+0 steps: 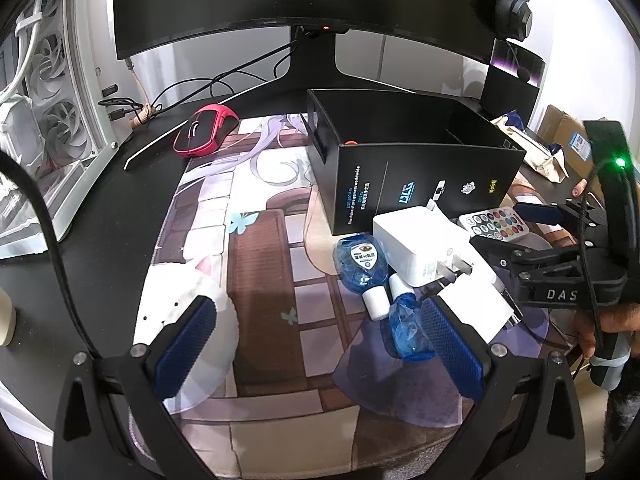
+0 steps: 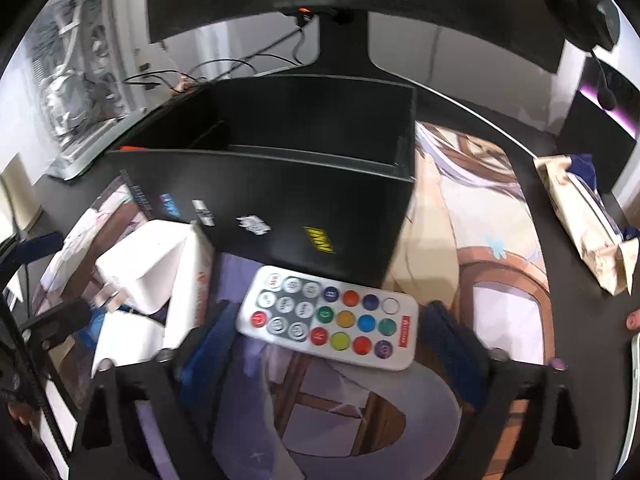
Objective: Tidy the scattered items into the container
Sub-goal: 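Position the right gripper around the white remote with coloured buttons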
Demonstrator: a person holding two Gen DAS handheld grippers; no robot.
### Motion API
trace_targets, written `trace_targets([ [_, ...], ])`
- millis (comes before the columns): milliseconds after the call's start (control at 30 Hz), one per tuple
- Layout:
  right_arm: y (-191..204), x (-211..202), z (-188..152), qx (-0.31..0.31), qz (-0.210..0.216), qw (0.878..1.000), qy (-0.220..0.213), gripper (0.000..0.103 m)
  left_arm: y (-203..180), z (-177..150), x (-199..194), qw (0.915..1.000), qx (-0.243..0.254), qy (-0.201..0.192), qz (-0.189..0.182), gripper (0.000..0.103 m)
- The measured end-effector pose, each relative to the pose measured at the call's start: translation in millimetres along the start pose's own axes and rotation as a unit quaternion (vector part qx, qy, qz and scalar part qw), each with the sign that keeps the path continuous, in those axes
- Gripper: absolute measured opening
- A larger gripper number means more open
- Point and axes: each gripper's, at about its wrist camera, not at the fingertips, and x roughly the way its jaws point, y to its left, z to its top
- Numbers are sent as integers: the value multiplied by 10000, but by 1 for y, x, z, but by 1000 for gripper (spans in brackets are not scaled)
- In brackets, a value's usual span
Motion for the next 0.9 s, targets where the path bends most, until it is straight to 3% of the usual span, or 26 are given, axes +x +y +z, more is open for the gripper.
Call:
trace_targets([
  [733, -12, -30, -24, -144, 188, 9995, -213, 90, -1, 0, 3, 9999, 68, 27, 111, 103],
  [900, -15, -36, -24, -131, 234, 9992, -304, 90, 10, 4, 0, 9996, -100, -147, 216, 103],
])
